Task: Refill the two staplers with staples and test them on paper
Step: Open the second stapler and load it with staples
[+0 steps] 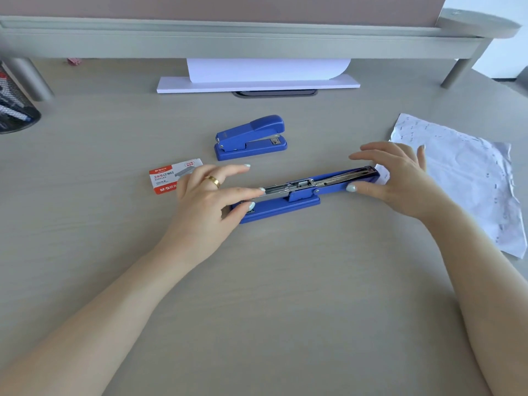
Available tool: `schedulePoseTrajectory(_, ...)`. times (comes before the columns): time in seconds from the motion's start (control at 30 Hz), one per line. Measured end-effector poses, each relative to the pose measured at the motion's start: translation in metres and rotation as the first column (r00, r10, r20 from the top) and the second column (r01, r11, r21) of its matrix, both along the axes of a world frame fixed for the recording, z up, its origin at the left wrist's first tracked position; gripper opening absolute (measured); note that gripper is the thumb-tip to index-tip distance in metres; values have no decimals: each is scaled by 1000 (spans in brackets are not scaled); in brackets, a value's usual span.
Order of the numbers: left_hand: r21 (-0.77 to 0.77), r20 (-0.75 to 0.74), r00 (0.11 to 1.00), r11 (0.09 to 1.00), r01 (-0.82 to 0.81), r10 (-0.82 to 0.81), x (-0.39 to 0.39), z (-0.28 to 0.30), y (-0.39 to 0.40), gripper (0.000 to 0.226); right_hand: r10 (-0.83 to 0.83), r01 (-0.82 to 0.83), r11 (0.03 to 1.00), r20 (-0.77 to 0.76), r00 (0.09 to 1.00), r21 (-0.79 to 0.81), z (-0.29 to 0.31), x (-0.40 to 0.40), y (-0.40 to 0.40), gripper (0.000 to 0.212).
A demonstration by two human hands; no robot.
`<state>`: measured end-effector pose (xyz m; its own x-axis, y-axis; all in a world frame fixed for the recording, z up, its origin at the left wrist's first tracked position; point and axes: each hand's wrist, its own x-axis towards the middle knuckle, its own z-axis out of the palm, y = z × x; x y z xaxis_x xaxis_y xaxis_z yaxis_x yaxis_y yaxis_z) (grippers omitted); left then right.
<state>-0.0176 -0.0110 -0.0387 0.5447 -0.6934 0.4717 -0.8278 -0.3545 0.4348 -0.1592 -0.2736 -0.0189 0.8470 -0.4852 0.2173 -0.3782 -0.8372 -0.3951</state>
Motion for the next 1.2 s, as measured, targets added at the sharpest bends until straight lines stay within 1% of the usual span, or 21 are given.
schedulePoseTrajectory(0.07, -12, -3, 1000, 1000, 8, -8, 2, 0, 2, 30, 16, -16, 1000, -37, 999, 0, -1, -1, -4, 36)
schedulePoseTrajectory(0.17, -21, -77, 997, 1000, 8, -9, 3, 1, 2, 21, 34, -33, 998, -28, 999, 57, -2, -1, -6, 19)
schedulePoseTrajectory(0.23, -19, -133, 991, 1000, 17, -19, 2, 3, 1, 15, 79, -83, 989, 35, 996, 122, -1, -2, -7, 16)
schedulePoseTrajectory(0.3, -30, -222, 975, 999, 14, -20, -1, 6, 2, 14, 93, -136, 956, 171, 981, 260, 4, -1, -3, 20)
schedulePoseTrajectory(0.33, -35, -255, 967, 999, 9, -18, -2, 7, 2, 15, 79, -165, 923, 249, 965, 347, 8, 0, 1, 23)
schedulePoseTrajectory(0.37, -36, -272, 962, 999, 5, -15, -3, 7, 2, 16, 65, -202, 893, 330, 942, 401, 12, 2, 5, 25)
schedulePoseTrajectory(0.43, -33, -286, 958, 999, 2, -11, -4, 8, 2, 19, 25, -269, 846, 468, 883, 461, 18, 9, 17, 30)
schedulePoseTrajectory(0.47, -36, -297, 955, 999, -2, -8, -4, 8, 2, 22, -13, -301, 803, 519, 855, 515, 20, 13, 24, 31)
schedulePoseTrajectory(0.5, -44, -315, 949, 999, -11, -3, -5, 8, 2, 26, -58, -343, 740, 563, 825, 579, 20, 18, 32, 30)
schedulePoseTrajectory(0.57, -69, -357, 934, 997, -27, 1, -6, 7, 2, 37, -150, -414, 629, 625, 766, 659, 17, 29, 47, 25)
schedulePoseTrajectory(0.6, -78, -370, 929, 996, -33, 1, -6, 7, 3, 41, -180, -426, 609, 639, 748, 669, 17, 33, 55, 21)
schedulePoseTrajectory(0.63, -83, -379, 925, 996, -38, 4, -6, 7, 3, 43, -195, -417, 620, 645, 739, 665, 18, 38, 63, 18)
schedulePoseTrajectory(0.7, -84, -384, 923, 995, -45, 10, -6, 6, 3, 45, -171, -398, 676, 657, 734, 621, 20, 46, 78, 19)
schedulePoseTrajectory(0.77, -81, -380, 925, 996, -43, 9, -6, 6, 3, 47, -72, -426, 721, 670, 739, 547, 19, 53, 92, 26)
schedulePoseTrajectory(0.8, -82, -380, 925, 996, -41, 7, -5, 5, 3, 47, 0, -445, 730, 652, 758, 518, 18, 56, 98, 29)
schedulePoseTrajectory(0.87, -84, -386, 922, 996, -36, 1, -5, 5, 3, 48, 141, -461, 741, 558, 818, 488, 14, 59, 107, 32)
schedulePoseTrajectory(0.93, -86, -392, 920, 996, -32, -5, -5, 5, 3, 48, 224, -460, 760, 479, 849, 459, 12, 60, 109, 33)
schedulePoseTrajectory(1.03, -95, -401, 916, 995, -27, -14, -5, 7, 3, 47, 308, -466, 794, 403, 862, 390, 10, 59, 109, 35)
schedulePoseTrajectory(1.13, -110, -418, 908, 994, -24, -25, -5, 7, 4, 46, 443, -495, 839, 246, 862, 227, 1, 61, 111, 36)
schedulePoseTrajectory(1.2, -107, -419, 908, 994, -16, -30, -4, 6, 3, 45, 470, -506, 849, 217, 855, 154, -3, 62, 111, 36)
